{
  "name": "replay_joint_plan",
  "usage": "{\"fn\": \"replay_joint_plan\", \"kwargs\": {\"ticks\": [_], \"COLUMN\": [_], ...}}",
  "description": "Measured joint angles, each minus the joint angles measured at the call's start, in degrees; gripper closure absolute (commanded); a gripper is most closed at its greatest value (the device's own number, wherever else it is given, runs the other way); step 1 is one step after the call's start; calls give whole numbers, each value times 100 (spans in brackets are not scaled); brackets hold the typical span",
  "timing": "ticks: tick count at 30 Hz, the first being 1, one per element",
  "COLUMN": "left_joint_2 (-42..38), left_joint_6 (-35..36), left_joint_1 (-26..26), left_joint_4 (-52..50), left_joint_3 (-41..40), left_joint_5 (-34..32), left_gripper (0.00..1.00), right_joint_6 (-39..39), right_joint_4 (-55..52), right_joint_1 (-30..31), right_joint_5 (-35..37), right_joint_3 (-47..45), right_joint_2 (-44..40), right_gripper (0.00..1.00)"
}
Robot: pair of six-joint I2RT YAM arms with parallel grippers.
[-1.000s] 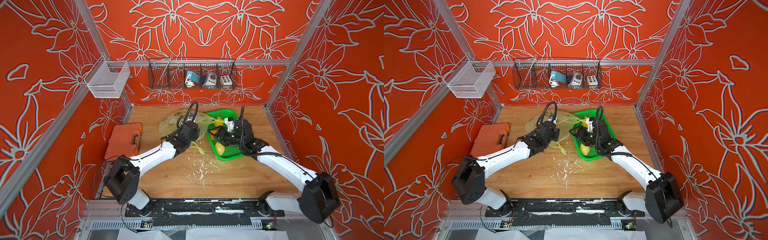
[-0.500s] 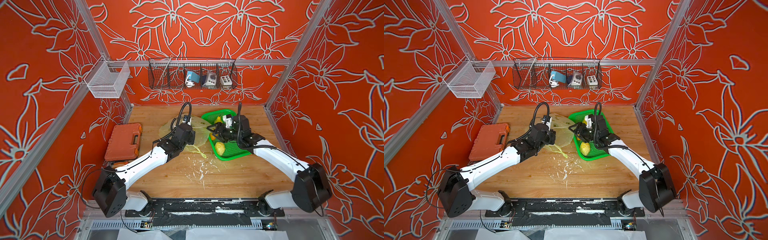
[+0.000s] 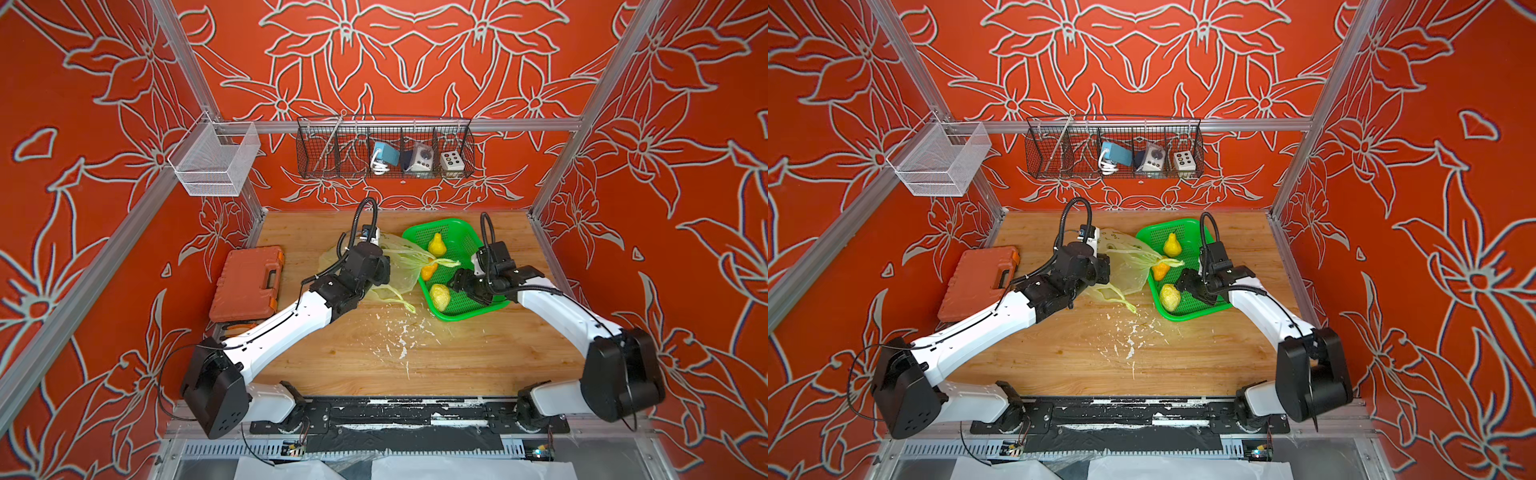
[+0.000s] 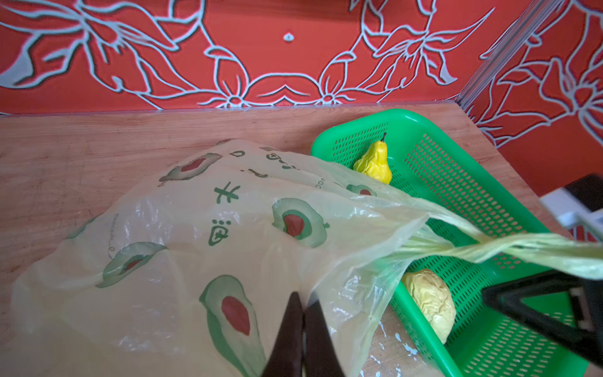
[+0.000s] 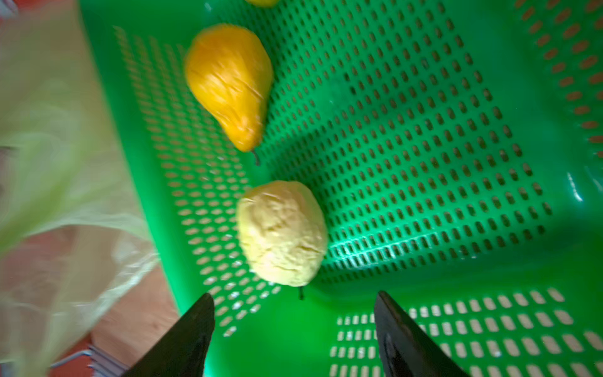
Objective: Place the pears into plastic bags & tie knots
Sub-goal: Pick up the pear from the basket.
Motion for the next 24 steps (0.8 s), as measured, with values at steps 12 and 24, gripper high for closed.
{"fn": "replay_joint_plan", "kwargs": {"ticks": [12,24], "left_joint_2": [-155,-155], "left_joint_6": [-175,-208], "left_joint_1": [2,2], "left_joint_4": [0,0], "left_joint_3": [0,-2], "left_joint_5": [160,179], "left_gripper": [100,100], "right_joint_6": [-861,-745], "right_joint_4": [72,468], "right_joint_1": [44,612], "right_joint_5": [-109,-122], "right_joint_3": [282,407], "right_joint_2": [876,1165], "right_gripper": [22,19]}}
